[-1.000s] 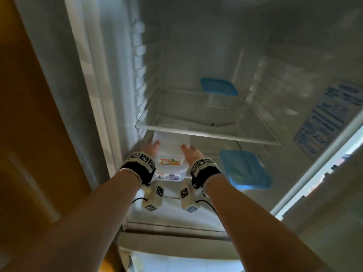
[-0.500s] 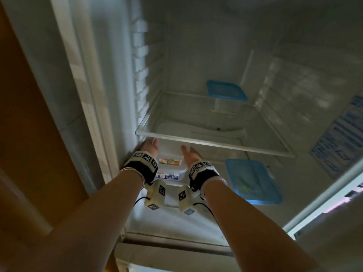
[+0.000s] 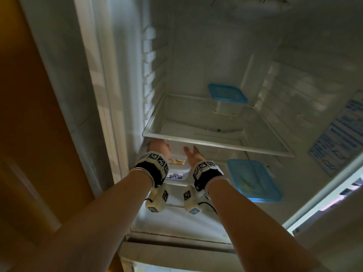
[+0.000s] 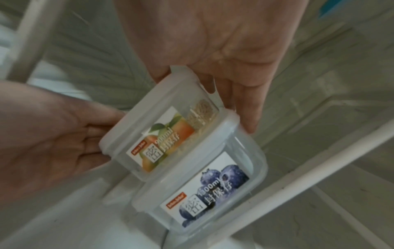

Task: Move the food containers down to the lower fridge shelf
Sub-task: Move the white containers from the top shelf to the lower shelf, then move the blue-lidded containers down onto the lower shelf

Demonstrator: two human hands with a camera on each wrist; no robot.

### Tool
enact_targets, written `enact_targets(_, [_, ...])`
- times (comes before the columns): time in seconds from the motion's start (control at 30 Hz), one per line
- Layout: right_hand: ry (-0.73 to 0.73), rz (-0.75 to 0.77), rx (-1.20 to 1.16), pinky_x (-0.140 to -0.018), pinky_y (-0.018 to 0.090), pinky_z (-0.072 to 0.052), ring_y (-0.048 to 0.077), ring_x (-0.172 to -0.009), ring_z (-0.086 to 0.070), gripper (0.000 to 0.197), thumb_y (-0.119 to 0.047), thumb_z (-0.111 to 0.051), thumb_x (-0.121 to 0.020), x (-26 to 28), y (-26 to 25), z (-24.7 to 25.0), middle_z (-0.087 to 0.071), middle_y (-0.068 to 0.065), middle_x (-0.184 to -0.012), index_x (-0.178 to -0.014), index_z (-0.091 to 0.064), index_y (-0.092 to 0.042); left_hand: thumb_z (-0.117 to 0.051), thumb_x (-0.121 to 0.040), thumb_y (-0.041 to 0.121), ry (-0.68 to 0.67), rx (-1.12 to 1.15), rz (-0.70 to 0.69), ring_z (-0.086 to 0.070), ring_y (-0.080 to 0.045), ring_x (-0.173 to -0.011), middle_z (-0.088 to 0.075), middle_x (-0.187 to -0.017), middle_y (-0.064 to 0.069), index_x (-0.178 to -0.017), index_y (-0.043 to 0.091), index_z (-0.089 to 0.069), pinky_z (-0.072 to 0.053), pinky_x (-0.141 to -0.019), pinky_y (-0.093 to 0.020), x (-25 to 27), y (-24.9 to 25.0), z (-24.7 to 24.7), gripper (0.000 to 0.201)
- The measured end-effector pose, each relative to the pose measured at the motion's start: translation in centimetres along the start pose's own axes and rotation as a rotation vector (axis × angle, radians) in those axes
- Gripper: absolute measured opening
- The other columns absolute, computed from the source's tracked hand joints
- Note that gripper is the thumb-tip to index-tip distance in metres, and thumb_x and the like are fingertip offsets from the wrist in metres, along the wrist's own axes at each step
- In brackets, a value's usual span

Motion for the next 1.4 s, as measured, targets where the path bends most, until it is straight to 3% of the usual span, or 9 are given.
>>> enact_targets(0.1, [-0.005,-0.007,0.039,-0.11,0.047,-0.035,0.033,-0.136,-0.04,0.068,-0.053,-0.028,-0.096,0.0,-0.1,-0.4,-0.028,0.011,-0.155,-0.152,-0.007,-0.02,-0.041,-0.097,0.011,0.002,-0.032,-0.062,-0.057,-0.029,-0.118,-0.061,-0.126,-0.016,-0.129,0.004,-0.054,-0.043,-0.091,-0.026,0.2,0.1,0.0,0.036])
enact_targets(0.27, [0.005,-0.009,0.082,-0.112,0.046,-0.033,0.033,-0.137,-0.038,0.067,-0.052,-0.028,-0.096,-0.5,-0.4,-1.1,-0.03,0.013,-0.154,-0.151,-0.011,-0.017,-0.039,-0.097,0.009,-0.037,-0.119,-0.085,-0.051,-0.031,-0.126,-0.054,-0.135,-0.018,-0.134,0.003,-0.048,-0.038,-0.106,-0.034,-0.4,0.1,0.2,0.039])
enact_targets(0.6, [0.006,-0.017,0.107,-0.113,0.045,-0.03,0.031,-0.14,-0.034,0.068,-0.055,-0.027,-0.096,-1.3,-0.1,-0.8,-0.029,0.012,-0.155,-0.151,-0.013,-0.018,-0.034,-0.099,0.01,-0.055,-0.132,-0.097,-0.048,-0.03,-0.129,-0.047,-0.143,-0.016,-0.143,0.006,-0.036,-0.035,-0.112,-0.034,-1.3,-0.1,-0.2,0.045])
enact_targets(0.7, [-0.004,-0.021,0.106,-0.114,0.045,-0.028,0.031,-0.142,-0.031,0.069,-0.056,-0.026,-0.096,-1.1,0.1,-0.8,-0.026,0.011,-0.156,-0.151,-0.011,-0.019,-0.036,-0.097,0.006,-0.019,-0.087,-0.099,-0.047,-0.029,-0.13,-0.049,-0.142,-0.015,-0.14,0.01,-0.043,-0.034,-0.111,-0.032,-0.9,-0.1,0.1,0.044])
enact_targets(0.83, [-0.013,-0.015,0.158,-0.115,0.046,-0.027,0.03,-0.142,-0.03,0.071,-0.059,-0.024,-0.094,-0.5,0.0,-0.7,-0.026,0.011,-0.156,-0.151,-0.015,-0.016,-0.041,-0.096,0.008,-0.032,-0.027,-0.095,-0.051,-0.03,-0.126,-0.055,-0.135,-0.017,-0.137,0.006,-0.046,-0.037,-0.11,-0.033,-0.3,-0.2,0.2,0.042])
enact_targets(1.0, [-0.001,0.001,0.237,-0.114,0.044,-0.027,0.031,-0.142,-0.031,0.07,-0.057,-0.023,-0.095,0.8,-0.1,-0.2,-0.027,0.013,-0.156,-0.15,-0.017,-0.014,-0.043,-0.095,0.014,0.091,-0.02,-0.149,-0.06,-0.027,-0.113,-0.063,-0.125,-0.013,-0.131,0.011,-0.055,-0.046,-0.095,-0.03,1.5,0.1,0.9,0.038])
enact_targets(1.17, [0.048,-0.004,0.339,-0.109,0.043,-0.032,0.032,-0.137,-0.038,0.065,-0.053,-0.022,-0.097,3.2,0.0,0.9,-0.034,0.016,-0.151,-0.149,-0.019,-0.014,-0.04,-0.096,0.014,0.061,0.006,-0.216,-0.055,-0.026,-0.121,-0.058,-0.132,-0.011,-0.13,0.008,-0.054,-0.042,-0.105,-0.032,3.5,0.6,1.5,0.038])
enact_targets(1.3, [0.059,-0.019,0.445,-0.112,0.044,-0.028,0.032,-0.142,-0.03,0.064,-0.051,-0.018,-0.099,6.4,-0.1,1.4,-0.025,0.015,-0.156,-0.151,-0.012,-0.015,-0.034,-0.097,0.014,0.016,-0.047,-0.276,-0.052,-0.026,-0.124,-0.055,-0.135,-0.014,-0.13,0.003,-0.052,-0.039,-0.104,-0.032,5.8,1.4,2.1,0.039])
enact_targets(1.4, [0.096,0.013,0.53,-0.113,0.041,-0.026,0.03,-0.141,-0.03,0.064,-0.05,-0.022,-0.099,8.4,-0.2,1.7,-0.027,0.014,-0.155,-0.15,-0.018,-0.012,-0.038,-0.096,0.012,-0.048,-0.089,-0.272,-0.052,-0.027,-0.124,-0.055,-0.136,-0.013,-0.129,0.005,-0.054,-0.04,-0.103,-0.032,7.5,1.2,2.5,0.038])
Point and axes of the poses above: each hand's wrist, its own x-axis away from the middle knuckle, its own z-axis out of the back of the hand, y = z × x, the point moved 6 cm from there along -x, towards the middle knuckle
